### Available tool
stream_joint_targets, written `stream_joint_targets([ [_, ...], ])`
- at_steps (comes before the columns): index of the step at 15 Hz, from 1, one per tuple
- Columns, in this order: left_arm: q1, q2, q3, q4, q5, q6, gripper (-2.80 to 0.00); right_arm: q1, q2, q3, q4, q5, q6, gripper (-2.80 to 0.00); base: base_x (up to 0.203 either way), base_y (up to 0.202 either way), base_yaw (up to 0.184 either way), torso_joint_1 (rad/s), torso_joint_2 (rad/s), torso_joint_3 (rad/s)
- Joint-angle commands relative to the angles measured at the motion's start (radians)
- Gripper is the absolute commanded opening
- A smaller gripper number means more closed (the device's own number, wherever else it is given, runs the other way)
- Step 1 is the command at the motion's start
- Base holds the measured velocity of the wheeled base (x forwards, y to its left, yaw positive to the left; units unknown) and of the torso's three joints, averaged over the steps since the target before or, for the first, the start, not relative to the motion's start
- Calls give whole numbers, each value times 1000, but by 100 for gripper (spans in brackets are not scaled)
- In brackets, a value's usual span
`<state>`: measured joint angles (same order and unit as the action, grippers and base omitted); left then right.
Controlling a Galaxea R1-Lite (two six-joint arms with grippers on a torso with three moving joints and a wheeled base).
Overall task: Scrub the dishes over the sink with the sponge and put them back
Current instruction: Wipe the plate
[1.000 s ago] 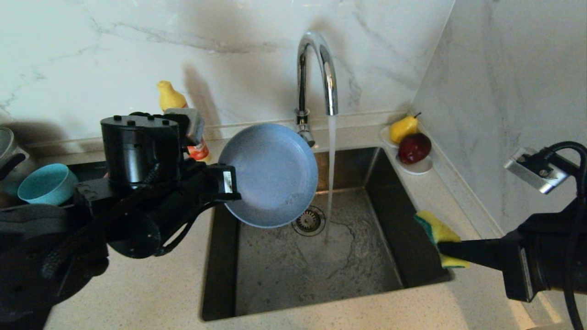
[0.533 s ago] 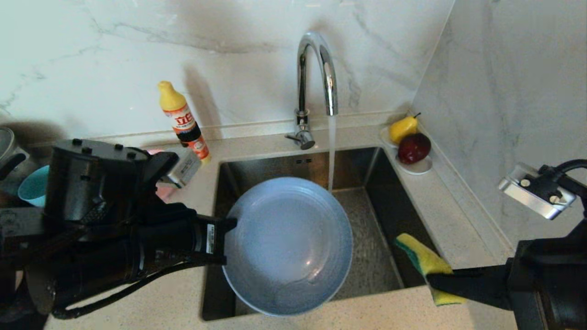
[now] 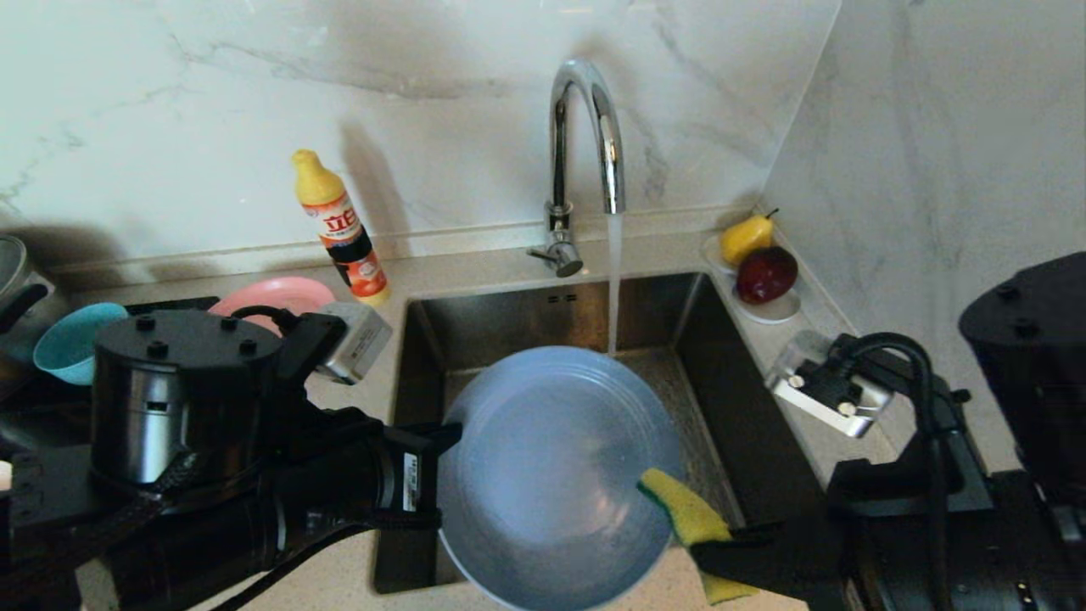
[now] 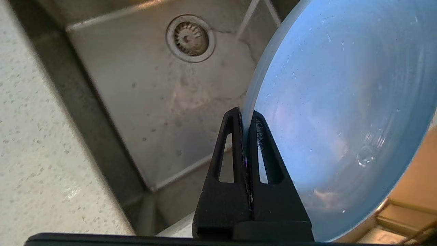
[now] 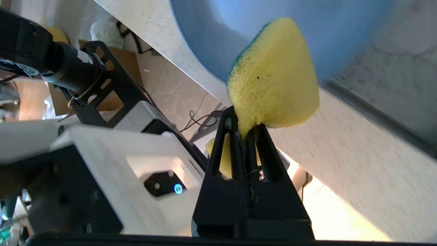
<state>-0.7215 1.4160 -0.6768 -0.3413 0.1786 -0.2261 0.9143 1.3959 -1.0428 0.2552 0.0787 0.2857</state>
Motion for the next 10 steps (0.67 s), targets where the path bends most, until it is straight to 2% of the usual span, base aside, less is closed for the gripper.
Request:
stream_joint_targets([
  [1,-1,18,5,-5,12,-1,-280,30,116,-46,-1,1,3,-280,0,0,0,0,0,0],
  [4,-1,25,17,-9,13,1,-280,47,204,-84,-17,-1,10,-280,0,0,0,0,0,0],
  [6,-2,54,19,-85,21,6,-280,62,245,-97,-42,-1,12,-280,0,0,0,0,0,0],
  [10,-6,64,88,-198,44,64,-280,69,339,-160,-71,-5,13,-280,0,0,0,0,0,0],
])
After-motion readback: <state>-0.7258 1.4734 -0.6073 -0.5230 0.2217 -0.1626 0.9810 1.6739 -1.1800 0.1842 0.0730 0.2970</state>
